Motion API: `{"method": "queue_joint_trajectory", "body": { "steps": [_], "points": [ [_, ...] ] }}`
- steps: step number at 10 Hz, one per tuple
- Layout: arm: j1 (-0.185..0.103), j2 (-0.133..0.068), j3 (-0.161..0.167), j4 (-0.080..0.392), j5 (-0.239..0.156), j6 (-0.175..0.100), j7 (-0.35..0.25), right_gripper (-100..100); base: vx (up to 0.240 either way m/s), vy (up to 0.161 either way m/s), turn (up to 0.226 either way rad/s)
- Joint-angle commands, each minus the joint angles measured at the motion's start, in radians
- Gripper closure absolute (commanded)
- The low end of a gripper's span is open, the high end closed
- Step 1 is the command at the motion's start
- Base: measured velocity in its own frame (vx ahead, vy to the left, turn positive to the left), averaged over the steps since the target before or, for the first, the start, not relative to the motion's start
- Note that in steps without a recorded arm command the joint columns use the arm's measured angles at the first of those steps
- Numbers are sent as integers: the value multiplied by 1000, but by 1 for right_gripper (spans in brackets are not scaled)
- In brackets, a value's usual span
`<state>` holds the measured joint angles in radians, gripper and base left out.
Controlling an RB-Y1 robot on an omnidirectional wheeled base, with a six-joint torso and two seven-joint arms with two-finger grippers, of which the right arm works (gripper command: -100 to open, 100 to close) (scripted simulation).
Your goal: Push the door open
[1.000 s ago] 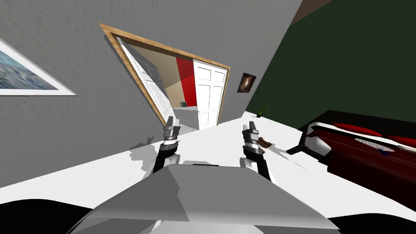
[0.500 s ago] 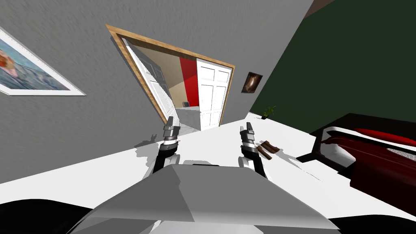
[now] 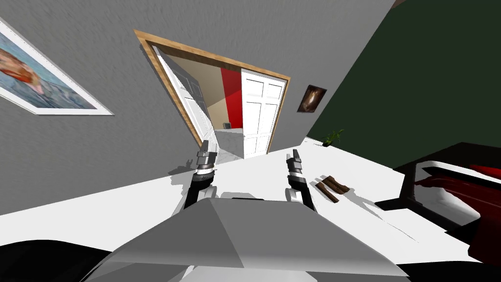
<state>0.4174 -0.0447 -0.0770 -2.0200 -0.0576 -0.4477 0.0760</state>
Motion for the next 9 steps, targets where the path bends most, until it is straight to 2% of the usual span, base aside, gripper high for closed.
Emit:
{"method": "queue_joint_trajectory", "body": {
  "steps": [1, 9],
  "points": [
    [-15, -7, -2, 38, -3, -12, -3, -100, 98, 38, 85],
    [-90, -34, -5, 228, -19, -60, -17, -100, 100, 22, 93]
  ]
}}
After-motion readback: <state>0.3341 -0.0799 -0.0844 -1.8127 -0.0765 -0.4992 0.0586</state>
